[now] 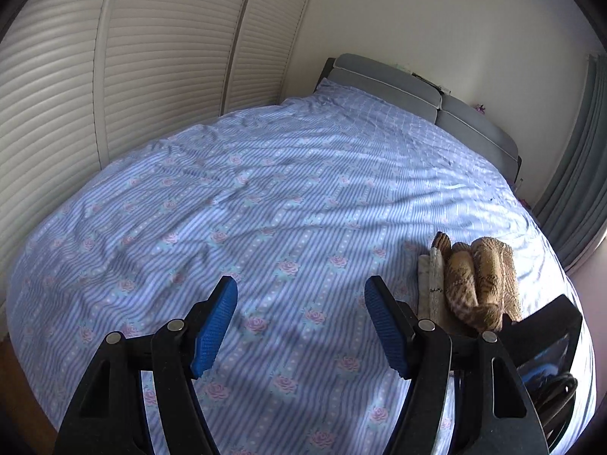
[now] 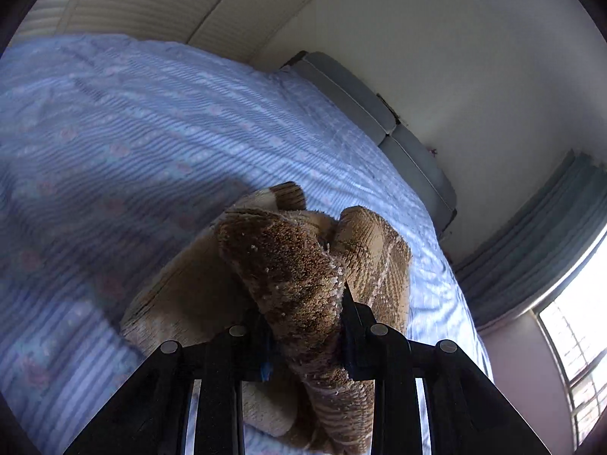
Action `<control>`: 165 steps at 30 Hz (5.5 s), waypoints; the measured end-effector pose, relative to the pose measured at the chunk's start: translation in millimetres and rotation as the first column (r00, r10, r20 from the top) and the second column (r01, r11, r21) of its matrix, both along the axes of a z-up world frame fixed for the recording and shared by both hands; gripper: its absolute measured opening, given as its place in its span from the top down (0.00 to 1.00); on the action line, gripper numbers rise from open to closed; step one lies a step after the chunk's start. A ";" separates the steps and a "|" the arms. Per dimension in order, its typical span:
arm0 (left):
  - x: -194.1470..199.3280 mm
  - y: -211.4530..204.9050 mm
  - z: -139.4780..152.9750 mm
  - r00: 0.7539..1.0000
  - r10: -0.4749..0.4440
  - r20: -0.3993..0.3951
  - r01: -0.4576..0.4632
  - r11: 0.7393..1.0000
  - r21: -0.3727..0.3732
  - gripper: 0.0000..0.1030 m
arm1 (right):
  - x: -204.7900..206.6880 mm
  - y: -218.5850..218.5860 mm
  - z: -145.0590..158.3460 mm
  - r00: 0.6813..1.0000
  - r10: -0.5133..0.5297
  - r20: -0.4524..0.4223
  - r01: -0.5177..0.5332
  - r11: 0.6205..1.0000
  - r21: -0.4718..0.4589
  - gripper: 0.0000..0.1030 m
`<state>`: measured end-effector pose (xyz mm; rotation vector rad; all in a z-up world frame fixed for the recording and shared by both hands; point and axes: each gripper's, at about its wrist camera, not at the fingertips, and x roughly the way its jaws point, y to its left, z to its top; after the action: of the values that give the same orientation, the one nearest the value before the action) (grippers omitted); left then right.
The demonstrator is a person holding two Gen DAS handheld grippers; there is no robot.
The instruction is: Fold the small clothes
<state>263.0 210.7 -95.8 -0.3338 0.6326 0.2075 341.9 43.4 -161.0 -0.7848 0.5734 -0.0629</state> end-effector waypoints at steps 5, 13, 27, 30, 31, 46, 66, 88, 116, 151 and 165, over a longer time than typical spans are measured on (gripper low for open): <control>3.2 -4.1 -10.7 0.999 -0.029 -0.021 0.029 1.000 -0.004 0.33 | -26.2 -2.7 -28.3 0.996 0.047 -0.071 -0.053 0.996 -0.078 0.72; 5.9 -0.9 -16.5 0.999 -0.035 -0.039 0.035 0.999 0.001 0.33 | -30.7 -8.0 -1.9 0.991 0.126 -0.043 -0.122 0.988 0.094 0.72; 47.4 -47.1 4.9 0.969 -0.245 -0.041 0.246 0.969 0.024 0.33 | -47.6 -36.6 13.3 0.992 0.124 0.018 -0.125 0.969 0.211 0.27; 66.8 -64.9 12.7 0.939 -0.343 -0.019 0.342 0.939 -0.026 0.33 | -64.0 -58.1 28.7 0.992 0.121 0.044 -0.128 0.945 0.301 0.27; 75.4 -71.8 14.2 0.925 -0.379 -0.012 0.378 0.924 -0.047 0.33 | -68.8 -68.1 33.2 0.992 0.111 0.051 -0.122 0.931 0.344 0.27; 209.4 -161.2 -34.3 0.769 -0.622 -0.145 0.591 0.780 -0.207 0.61 | -51.3 -203.2 53.8 0.983 -0.173 0.065 0.086 0.739 0.669 0.27; 197.6 -182.1 -2.0 0.799 -0.579 -0.159 0.598 0.794 0.113 0.82 | -34.7 -224.1 32.1 0.974 -0.223 0.049 0.117 0.675 0.729 0.27; 241.7 -172.2 -62.1 0.758 -0.608 -0.237 0.586 0.794 -0.161 0.82 | -38.4 -220.6 18.0 0.972 -0.233 0.013 0.148 0.656 0.740 0.27; 217.6 -168.1 -39.0 0.814 -0.528 -0.243 0.559 0.825 0.079 0.91 | -41.1 -224.6 21.0 0.974 -0.227 0.028 0.126 0.635 0.762 0.29; 176.0 -198.1 30.6 0.772 -0.617 -0.153 0.629 0.777 0.035 0.81 | -60.2 -260.5 39.8 0.963 -0.263 0.062 0.110 0.590 0.800 0.29; 186.0 -185.0 -45.4 0.790 -0.572 -0.220 0.592 0.805 0.031 0.80 | -49.0 -234.1 24.2 0.982 -0.188 0.019 0.109 0.646 0.756 0.29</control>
<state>449.0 25.7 -141.3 -0.0063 0.8953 -0.3319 292.9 -190.7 -136.8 0.0952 0.5067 -0.0079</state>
